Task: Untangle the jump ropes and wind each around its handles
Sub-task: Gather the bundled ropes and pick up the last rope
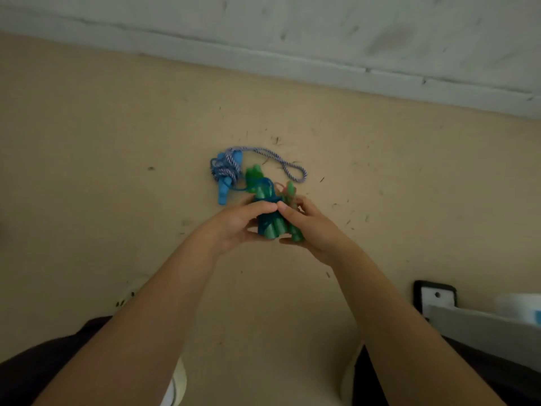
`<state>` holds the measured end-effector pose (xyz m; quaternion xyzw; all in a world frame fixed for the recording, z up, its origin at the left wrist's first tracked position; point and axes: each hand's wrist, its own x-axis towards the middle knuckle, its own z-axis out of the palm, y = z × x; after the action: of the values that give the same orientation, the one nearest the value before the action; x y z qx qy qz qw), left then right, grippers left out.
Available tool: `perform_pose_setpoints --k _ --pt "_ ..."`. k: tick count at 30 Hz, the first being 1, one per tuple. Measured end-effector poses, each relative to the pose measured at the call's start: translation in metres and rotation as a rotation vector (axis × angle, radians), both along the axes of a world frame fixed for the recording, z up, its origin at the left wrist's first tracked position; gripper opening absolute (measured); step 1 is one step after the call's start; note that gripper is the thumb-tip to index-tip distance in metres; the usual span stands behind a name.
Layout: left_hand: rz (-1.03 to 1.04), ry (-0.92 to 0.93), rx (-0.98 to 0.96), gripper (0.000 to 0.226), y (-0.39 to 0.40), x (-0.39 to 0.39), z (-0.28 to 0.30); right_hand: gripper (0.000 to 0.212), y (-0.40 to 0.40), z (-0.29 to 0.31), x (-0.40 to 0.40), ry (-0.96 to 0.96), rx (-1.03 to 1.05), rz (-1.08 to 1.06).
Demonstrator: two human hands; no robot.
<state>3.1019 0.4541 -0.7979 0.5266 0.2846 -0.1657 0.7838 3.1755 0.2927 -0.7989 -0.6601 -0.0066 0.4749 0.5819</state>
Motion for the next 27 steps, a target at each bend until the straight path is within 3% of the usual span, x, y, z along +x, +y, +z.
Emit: perform_pose_setpoints --k 5,10,14,18,21,27 --pt "0.084 -0.15 0.072 0.05 -0.025 -0.03 0.141 0.037 -0.006 0.145 -0.036 -0.265 0.13 -0.014" --pt "0.089 -0.383 0.181 0.041 -0.058 -0.092 0.268 0.03 -0.041 0.275 -0.097 -0.413 0.224 -0.042" --pt "0.095 -0.493 0.278 0.045 -0.078 -0.141 0.331 0.024 -0.082 0.337 -0.141 -0.574 0.323 -0.029" --pt "0.088 -0.565 0.156 0.055 -0.084 -0.16 0.353 0.03 -0.104 0.364 -0.157 -0.674 0.384 0.038" --pt "0.102 -0.553 0.135 0.068 -0.081 -0.148 0.349 0.033 -0.097 0.367 -0.147 -0.648 0.381 0.066" --pt "0.155 -0.53 0.062 0.065 -0.039 -0.076 0.291 0.022 -0.045 0.314 -0.074 -0.562 0.322 0.088"
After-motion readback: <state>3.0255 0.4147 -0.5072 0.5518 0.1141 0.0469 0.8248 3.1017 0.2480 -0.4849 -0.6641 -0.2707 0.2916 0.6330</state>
